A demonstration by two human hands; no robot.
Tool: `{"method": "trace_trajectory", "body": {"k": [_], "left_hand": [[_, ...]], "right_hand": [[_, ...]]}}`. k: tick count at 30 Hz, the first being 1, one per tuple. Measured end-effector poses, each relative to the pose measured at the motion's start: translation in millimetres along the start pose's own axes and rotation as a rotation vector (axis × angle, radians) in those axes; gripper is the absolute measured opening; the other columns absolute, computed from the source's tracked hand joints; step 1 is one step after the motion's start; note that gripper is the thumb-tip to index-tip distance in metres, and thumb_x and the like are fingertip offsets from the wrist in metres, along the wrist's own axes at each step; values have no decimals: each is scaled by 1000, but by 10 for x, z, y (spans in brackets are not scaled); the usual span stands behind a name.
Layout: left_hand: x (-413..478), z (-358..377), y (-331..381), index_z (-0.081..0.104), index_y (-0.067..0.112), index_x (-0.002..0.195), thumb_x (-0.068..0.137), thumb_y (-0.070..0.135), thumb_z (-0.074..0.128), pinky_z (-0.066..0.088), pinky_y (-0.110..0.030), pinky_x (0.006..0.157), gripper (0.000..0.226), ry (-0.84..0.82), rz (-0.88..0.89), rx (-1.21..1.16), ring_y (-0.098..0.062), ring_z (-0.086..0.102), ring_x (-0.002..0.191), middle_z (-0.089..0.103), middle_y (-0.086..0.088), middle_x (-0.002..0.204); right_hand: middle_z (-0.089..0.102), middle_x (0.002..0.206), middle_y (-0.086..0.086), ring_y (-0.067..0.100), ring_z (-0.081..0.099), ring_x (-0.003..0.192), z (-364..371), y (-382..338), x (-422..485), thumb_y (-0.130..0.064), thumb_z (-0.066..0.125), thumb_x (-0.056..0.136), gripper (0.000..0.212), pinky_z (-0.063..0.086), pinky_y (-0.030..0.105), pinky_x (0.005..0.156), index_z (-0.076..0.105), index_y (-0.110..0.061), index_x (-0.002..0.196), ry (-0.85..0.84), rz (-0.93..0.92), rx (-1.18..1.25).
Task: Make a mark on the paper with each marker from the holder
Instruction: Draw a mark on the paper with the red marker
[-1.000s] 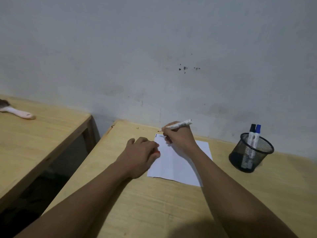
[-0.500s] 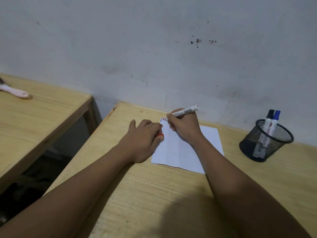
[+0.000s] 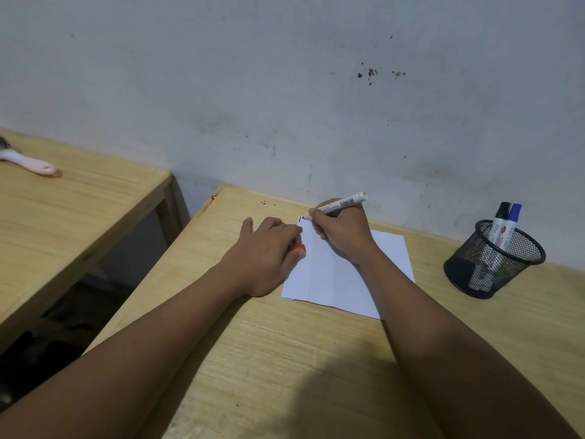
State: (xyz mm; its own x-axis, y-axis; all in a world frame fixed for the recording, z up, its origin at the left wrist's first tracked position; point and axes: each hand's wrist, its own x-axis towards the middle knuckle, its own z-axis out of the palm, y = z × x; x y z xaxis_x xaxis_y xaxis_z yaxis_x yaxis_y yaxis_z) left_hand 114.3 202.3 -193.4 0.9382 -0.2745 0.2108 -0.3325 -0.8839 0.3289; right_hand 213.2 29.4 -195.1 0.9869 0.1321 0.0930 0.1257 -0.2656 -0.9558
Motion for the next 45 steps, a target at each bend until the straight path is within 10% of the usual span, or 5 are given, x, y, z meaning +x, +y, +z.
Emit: {"method": "trace_trajectory", "body": {"k": [13,28,32,36,45], "left_hand": [[15,9,-2,52,24,127,101,45,33,20,-59,114,38,-14,-22,-5,-14,39,132,61,9,125],[-159,-102,203,55,33,112,100,47,26,4,-64,119,34,137,-29,68,-16,30,143,46,14,147],[-34,-473,694,62,33,103,100,37,52,30,-48,112,11,304,-49,-244,-8,55,111,62,20,111],[69,-1087,1412,74,24,99,94,27,66,40,-6,66,10,402,47,-544,-3,64,84,72,14,95],[-58,-1600,2462,77,25,102,92,30,68,45,-10,67,14,463,279,-554,-6,66,87,74,15,91]], "right_hand": [[53,69,17,27,53,62,-29,-64,-43,-1,73,84,28,49,35,62,56,21,83,-90,54,131],[68,75,7,15,63,61,-650,-836,-600,-6,76,88,10,53,28,56,72,-4,97,83,-76,287],[69,76,10,19,63,62,-1043,-1171,-952,-2,75,89,6,52,30,55,70,-5,90,93,-149,330],[72,83,12,19,61,65,-1449,-1517,-1342,-6,73,92,4,51,29,58,73,-3,89,121,-239,368],[71,81,14,21,60,64,-2127,-2023,-2055,-4,70,93,7,49,30,58,73,-2,87,127,-401,375]]}}
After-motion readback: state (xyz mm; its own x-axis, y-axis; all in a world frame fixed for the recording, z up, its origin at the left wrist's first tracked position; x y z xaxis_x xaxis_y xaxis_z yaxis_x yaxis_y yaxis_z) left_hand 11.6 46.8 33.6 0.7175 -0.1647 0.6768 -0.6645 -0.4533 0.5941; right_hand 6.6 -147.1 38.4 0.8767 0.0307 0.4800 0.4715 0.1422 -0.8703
